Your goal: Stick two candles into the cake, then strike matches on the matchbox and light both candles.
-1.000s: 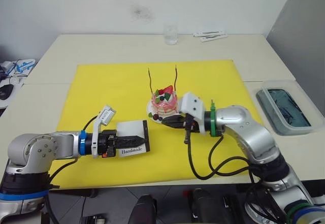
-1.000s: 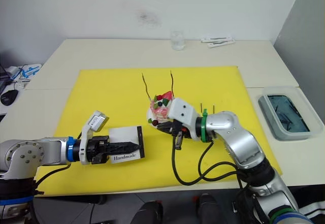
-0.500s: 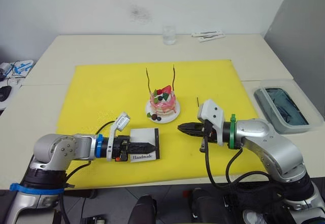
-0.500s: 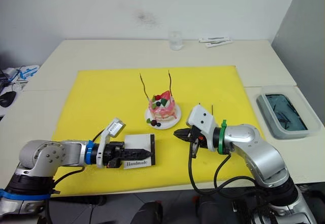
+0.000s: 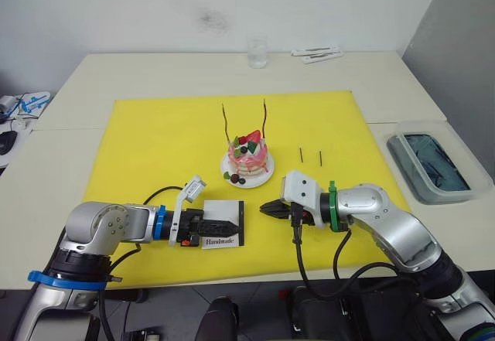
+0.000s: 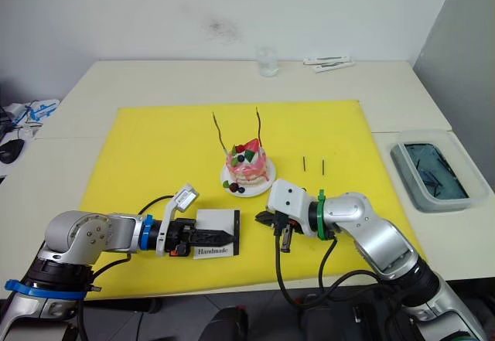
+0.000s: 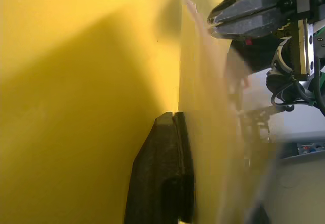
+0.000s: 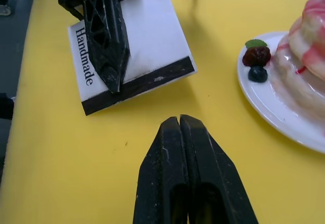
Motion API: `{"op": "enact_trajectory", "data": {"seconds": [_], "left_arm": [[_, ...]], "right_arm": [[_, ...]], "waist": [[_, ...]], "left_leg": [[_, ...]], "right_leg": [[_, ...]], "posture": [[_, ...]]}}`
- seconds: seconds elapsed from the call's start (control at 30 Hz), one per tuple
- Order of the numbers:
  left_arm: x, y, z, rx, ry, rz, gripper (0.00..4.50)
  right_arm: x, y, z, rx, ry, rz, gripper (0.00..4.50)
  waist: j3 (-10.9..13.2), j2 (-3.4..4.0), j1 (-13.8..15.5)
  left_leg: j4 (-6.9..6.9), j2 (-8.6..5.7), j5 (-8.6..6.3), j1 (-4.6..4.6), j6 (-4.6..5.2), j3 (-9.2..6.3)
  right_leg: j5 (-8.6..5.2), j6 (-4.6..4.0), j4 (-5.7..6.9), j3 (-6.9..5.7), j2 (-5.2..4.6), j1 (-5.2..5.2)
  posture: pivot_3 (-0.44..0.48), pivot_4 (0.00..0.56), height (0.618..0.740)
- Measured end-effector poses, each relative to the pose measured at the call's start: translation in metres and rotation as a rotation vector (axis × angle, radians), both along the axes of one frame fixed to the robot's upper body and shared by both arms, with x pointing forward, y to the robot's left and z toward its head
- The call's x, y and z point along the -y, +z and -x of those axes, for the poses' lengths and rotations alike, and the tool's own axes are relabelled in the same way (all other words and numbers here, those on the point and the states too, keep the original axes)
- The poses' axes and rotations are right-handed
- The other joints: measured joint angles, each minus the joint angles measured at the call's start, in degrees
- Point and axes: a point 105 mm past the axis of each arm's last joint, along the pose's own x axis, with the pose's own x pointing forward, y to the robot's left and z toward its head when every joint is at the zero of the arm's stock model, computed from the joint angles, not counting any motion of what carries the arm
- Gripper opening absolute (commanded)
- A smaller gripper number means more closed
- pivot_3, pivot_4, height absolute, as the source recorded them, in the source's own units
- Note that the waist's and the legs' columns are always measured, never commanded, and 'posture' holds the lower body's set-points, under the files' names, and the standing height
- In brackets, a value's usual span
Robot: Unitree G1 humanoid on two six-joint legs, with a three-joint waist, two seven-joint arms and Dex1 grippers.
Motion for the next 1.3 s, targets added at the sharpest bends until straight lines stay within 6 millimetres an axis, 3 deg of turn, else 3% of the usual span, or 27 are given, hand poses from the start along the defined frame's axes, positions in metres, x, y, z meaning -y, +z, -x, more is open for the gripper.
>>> {"op": "enact_trajectory", "data": {"seconds": [0.1,0.67,0.77,0.93,1.3], "left_arm": [[0.0006,0.0013,0.0010,-0.002,-0.010,0.014,2.20],[-0.0010,0.0003,-0.0006,-0.024,0.023,0.015,2.20],[-0.0012,-0.0002,-0.0008,-0.032,0.031,0.013,1.57],[-0.0019,-0.0026,-0.0006,-0.039,0.040,0.006,0.03],[-0.0083,0.0055,0.0030,-0.009,0.013,0.005,0.03]], "right_arm": [[-0.0006,-0.0005,0.0004,-0.003,0.003,0.000,0.00],[-0.0032,0.0038,-0.0005,0.006,0.012,-0.005,0.00],[-0.0036,0.0043,-0.0006,0.007,0.013,-0.006,0.00],[-0.0036,0.0043,-0.0006,0.007,0.013,-0.006,0.00],[-0.0035,0.0049,-0.0008,0.008,0.013,-0.006,0.00]], "waist": [[0.0,0.00,0.0],[0.0,0.00,0.0],[0.0,0.00,0.0],[0.0,0.00,0.0],[0.0,0.00,-0.1]], "left_leg": [[0.01,0.00,0.00,0.00,0.00,0.00],[0.03,0.00,0.00,0.06,0.00,-0.03],[0.03,0.00,0.00,0.06,0.00,-0.02],[0.02,0.00,0.00,0.05,0.00,-0.02],[0.02,0.00,0.00,0.05,0.00,-0.02]], "right_leg": [[0.00,0.00,0.00,0.00,0.00,0.01],[0.01,0.02,0.07,-0.01,0.01,0.02],[0.01,0.02,0.08,-0.01,0.01,0.02],[0.01,0.01,0.07,0.00,0.00,0.01],[0.00,0.00,0.09,0.00,0.01,0.00]], "posture": [[0.000,0.150,0.740],[0.000,0.150,0.740],[0.000,0.150,0.740],[0.000,0.150,0.740],[0.000,0.150,0.740]]}}
